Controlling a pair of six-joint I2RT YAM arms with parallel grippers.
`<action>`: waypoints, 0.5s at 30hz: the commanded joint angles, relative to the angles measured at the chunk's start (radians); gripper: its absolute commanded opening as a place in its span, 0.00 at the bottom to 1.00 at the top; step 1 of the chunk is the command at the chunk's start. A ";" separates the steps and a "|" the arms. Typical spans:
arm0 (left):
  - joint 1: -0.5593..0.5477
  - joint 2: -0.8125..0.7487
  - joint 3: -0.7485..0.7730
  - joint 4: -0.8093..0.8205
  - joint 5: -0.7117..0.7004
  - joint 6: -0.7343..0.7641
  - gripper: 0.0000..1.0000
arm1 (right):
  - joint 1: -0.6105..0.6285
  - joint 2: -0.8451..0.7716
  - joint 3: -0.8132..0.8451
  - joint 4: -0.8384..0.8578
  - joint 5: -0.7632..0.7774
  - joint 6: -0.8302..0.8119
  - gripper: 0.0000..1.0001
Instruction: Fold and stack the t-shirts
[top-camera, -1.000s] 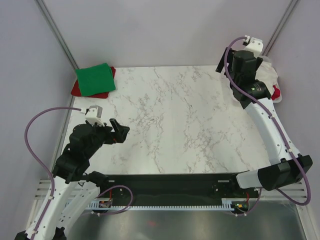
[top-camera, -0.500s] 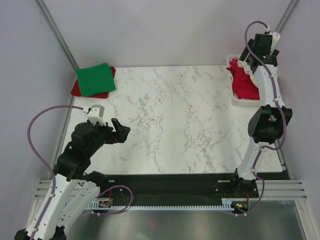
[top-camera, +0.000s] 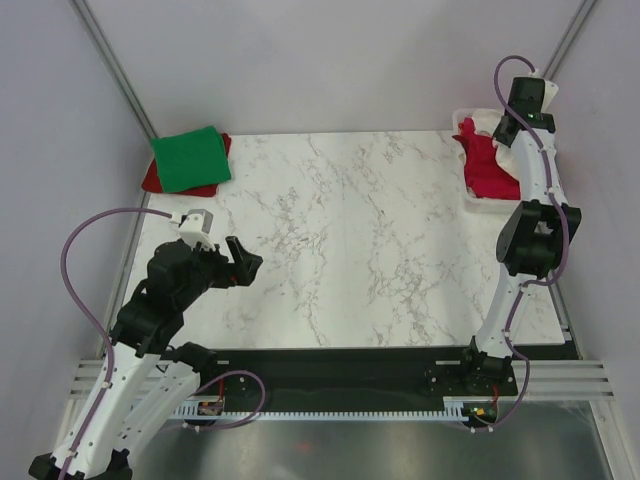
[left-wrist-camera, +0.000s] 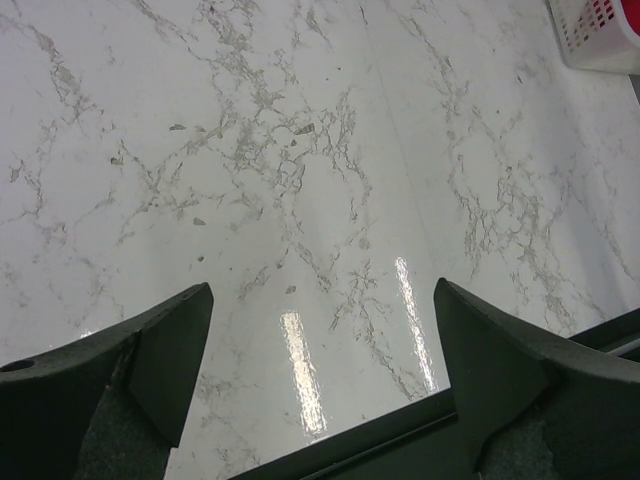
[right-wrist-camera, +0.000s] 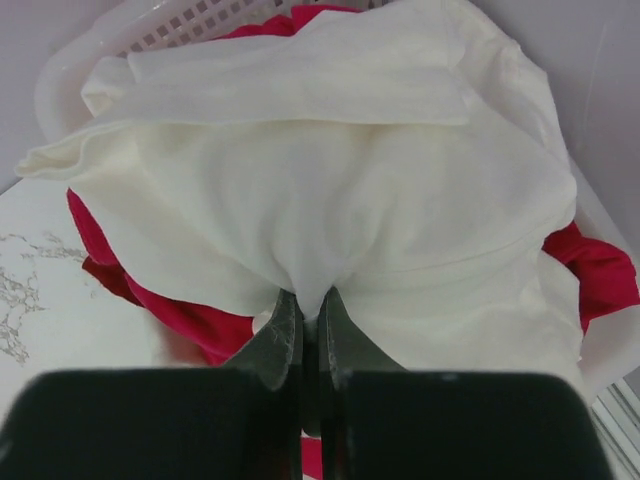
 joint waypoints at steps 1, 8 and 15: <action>0.001 -0.004 0.020 0.009 0.005 0.031 0.98 | 0.005 -0.106 0.069 0.011 0.037 -0.006 0.00; 0.001 -0.003 0.022 0.006 0.004 0.031 0.98 | 0.056 -0.250 0.300 0.007 -0.166 -0.041 0.07; 0.001 -0.013 0.023 0.001 -0.010 0.028 0.98 | 0.145 -0.653 -0.071 0.391 -0.382 0.005 0.64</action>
